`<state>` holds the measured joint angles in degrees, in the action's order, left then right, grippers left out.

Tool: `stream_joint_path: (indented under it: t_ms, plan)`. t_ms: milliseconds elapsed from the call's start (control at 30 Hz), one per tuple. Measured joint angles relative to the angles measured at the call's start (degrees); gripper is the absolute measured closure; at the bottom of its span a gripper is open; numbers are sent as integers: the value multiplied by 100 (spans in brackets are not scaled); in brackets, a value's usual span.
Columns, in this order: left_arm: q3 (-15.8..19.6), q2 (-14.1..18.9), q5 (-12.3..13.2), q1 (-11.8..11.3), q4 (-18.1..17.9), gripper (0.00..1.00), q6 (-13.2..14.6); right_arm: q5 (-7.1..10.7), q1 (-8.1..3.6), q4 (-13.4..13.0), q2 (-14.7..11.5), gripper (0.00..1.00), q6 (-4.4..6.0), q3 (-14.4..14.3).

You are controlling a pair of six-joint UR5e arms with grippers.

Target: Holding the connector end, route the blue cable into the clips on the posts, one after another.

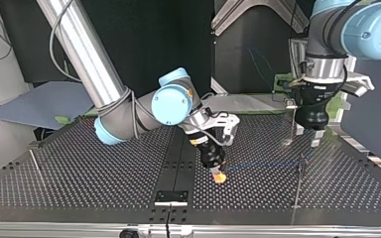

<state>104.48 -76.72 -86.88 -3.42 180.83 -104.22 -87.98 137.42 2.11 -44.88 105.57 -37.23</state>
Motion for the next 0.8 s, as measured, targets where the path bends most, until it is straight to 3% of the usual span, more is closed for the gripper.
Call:
stream_joint_path:
  t_ms: [400,800]
  plan:
    - [0,48,41,2,-150,0,670,-21,-24,8,0,100,0,0]
    - [0,-53,104,8,-152,0,746,-27,-25,16,1,100,0,0]
